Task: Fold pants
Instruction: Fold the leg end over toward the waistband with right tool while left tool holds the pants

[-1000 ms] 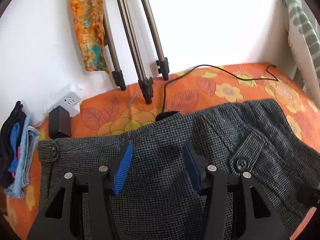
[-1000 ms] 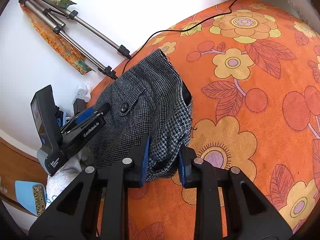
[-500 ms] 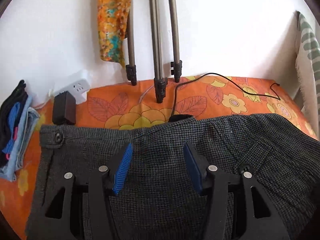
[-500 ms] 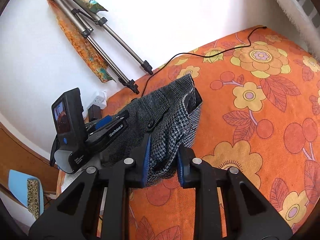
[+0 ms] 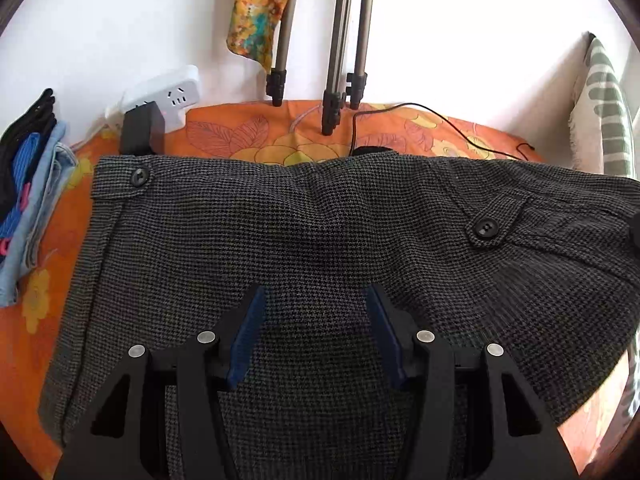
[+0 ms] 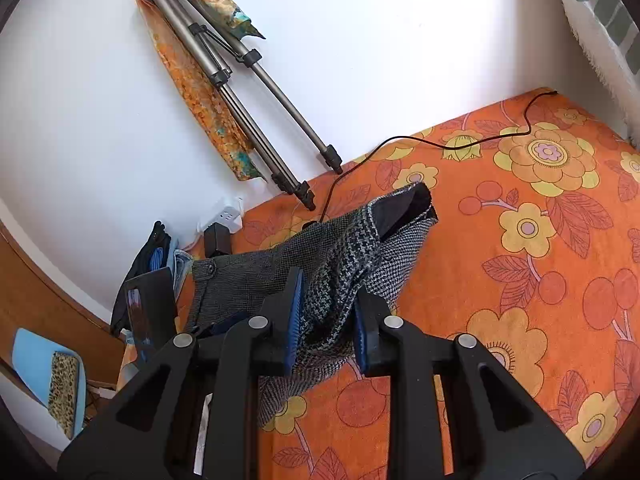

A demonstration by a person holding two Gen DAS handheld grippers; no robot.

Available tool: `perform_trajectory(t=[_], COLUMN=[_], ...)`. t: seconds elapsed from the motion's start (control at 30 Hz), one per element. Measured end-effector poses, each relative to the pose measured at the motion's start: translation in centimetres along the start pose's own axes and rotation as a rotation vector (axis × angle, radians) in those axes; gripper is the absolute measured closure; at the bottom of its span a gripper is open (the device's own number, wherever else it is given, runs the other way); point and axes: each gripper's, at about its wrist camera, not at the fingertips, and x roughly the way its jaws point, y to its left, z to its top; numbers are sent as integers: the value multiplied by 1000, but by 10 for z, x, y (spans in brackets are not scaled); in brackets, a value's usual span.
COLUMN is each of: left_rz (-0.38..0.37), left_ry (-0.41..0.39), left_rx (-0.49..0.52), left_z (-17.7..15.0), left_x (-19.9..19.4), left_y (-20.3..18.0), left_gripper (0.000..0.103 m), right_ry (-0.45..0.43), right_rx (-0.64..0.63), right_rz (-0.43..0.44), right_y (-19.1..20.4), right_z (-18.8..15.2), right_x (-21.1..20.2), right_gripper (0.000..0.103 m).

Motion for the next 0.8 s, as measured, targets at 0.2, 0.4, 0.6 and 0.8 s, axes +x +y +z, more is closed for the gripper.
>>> perform_trajectory(t=[0.2,0.4,0.6,0.8], left_rz=[61,26,11,13], left_ry=[25,-44,-97,-11], left_rx=[62,3,-86,-91], left_z=[-23,-23,25,34], left_x=[12,-1,6,48], left_y=[2,14,29,33], left_gripper=[50,52,52,52], right_ry=[-3,-19,-27,-36], right_rx=[-12,-41,-103,-106], right_rz=[14,59,66,67], right_y=[8,29,51,52], right_z=[0,1,-5,-2], right_x=[4,2,-1,1], right_gripper=[80,80,80,80])
